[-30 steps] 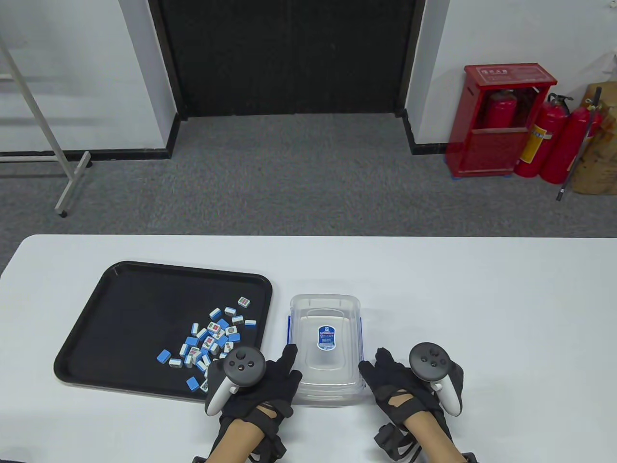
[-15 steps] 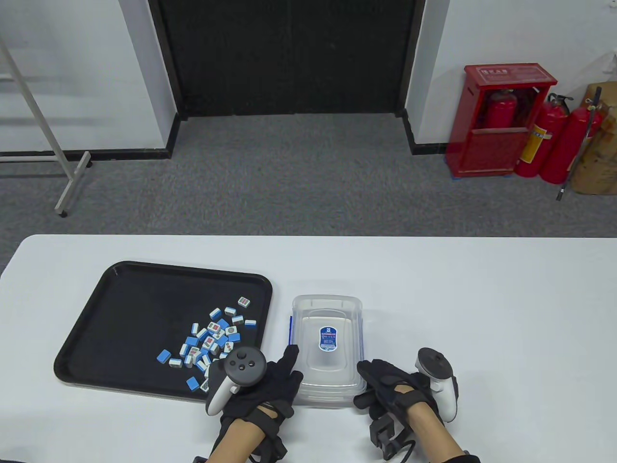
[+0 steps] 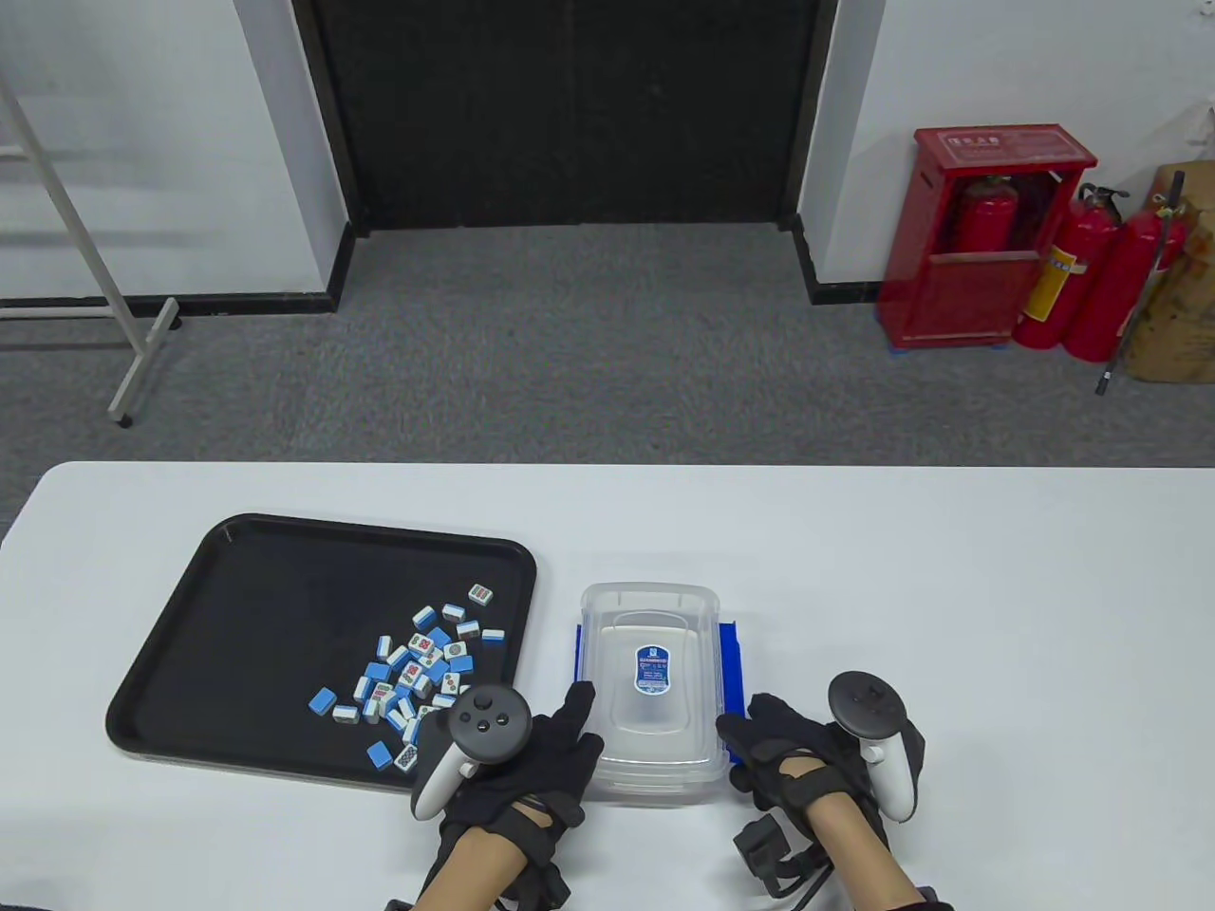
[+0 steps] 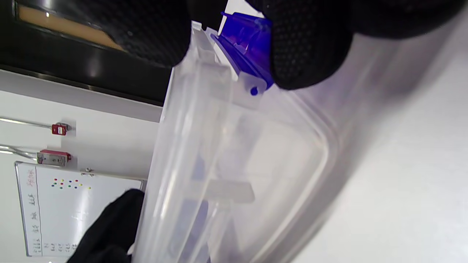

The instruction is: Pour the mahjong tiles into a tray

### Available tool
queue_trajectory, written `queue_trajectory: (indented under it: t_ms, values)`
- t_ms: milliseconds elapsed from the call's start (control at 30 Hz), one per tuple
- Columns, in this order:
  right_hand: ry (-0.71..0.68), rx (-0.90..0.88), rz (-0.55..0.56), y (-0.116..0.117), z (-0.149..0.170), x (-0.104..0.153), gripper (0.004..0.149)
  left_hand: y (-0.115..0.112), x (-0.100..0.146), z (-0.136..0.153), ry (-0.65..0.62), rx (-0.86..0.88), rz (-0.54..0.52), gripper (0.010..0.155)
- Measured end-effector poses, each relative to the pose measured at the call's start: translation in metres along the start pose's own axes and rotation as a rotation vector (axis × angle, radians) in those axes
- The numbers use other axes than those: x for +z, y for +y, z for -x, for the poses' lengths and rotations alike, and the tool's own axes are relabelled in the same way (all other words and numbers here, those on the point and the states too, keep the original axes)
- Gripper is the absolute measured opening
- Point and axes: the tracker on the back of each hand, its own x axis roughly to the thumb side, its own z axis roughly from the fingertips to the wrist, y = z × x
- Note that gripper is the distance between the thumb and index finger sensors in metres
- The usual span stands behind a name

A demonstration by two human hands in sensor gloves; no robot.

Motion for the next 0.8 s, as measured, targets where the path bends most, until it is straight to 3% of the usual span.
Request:
queue_trajectory:
  t_ms: [233, 667, 800]
  values:
    - [-0.087, -0.080, 0.028, 0.000, -0.008, 0.004, 0.074, 0.000, 0.000, 0.000, 0.000, 0.001, 0.000, 0.061]
    - [-0.202, 0.338, 0.112, 0.027, -0.019, 0.007, 0.085, -0.001, -0.001, 0.000, 0.004, 0.006, -0.010, 0.061]
    - [-0.188, 0.266, 0.140, 0.028, -0.017, 0.009, 0.081, -0.001, -0.001, 0.000, 0.009, 0.013, -0.013, 0.061]
